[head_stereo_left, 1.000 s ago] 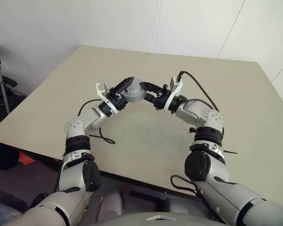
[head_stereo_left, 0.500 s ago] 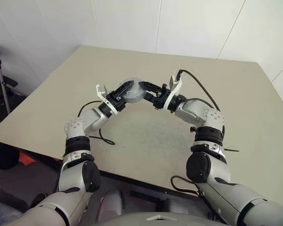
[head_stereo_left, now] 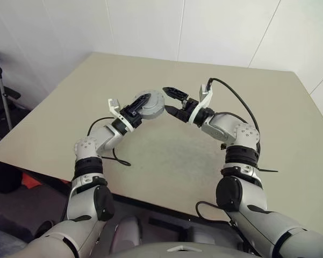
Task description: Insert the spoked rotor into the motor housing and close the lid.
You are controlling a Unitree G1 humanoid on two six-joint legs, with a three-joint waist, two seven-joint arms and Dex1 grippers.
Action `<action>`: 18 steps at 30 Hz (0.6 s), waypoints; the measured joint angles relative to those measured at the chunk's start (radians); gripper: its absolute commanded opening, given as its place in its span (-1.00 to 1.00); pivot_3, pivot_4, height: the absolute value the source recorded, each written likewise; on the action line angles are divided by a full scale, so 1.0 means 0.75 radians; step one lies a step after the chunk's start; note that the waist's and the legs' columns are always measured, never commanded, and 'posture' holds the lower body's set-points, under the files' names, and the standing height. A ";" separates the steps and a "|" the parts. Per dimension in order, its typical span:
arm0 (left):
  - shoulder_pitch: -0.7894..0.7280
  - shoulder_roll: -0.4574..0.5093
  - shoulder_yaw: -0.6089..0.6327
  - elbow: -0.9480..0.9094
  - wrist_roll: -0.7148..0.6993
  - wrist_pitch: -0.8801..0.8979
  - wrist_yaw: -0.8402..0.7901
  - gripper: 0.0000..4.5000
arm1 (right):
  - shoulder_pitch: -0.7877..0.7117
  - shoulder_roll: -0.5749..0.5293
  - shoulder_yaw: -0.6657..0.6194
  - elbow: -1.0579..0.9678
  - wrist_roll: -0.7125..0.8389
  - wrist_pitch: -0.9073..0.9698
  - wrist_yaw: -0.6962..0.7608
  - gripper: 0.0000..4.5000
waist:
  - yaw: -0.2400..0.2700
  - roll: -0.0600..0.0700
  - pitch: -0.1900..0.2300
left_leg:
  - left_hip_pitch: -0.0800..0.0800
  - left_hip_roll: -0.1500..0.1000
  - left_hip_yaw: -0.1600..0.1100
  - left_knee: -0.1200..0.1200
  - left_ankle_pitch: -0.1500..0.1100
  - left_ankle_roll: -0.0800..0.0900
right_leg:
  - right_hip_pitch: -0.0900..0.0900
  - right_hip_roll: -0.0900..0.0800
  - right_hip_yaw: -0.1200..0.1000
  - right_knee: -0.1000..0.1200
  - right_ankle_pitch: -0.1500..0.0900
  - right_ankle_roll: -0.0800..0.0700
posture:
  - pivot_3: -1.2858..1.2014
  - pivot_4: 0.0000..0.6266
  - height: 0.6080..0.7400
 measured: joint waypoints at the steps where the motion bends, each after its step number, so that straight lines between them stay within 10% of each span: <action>1: 0.005 0.004 -0.001 -0.001 0.017 -0.032 0.001 -0.01 | 0.004 -0.002 0.015 0.000 -0.028 -0.028 0.005 0.90 | -0.001 0.000 0.000 | 0.000 0.000 0.000 0.000 0.000 0.000 | 0.000 0.000 0.000 0.000 0.000 0.000 | 0.03 -1.00 1.00; 18: 0.120 0.169 0.171 0.127 0.260 -0.555 0.206 -0.01 | 0.007 -0.047 0.080 0.094 -0.181 -0.129 0.134 0.90 | 0.017 -0.002 0.000 | 0.001 0.000 -0.002 0.002 0.000 -0.001 | 0.004 -0.001 -0.001 -0.001 0.001 0.002 | 0.03 -1.00 1.00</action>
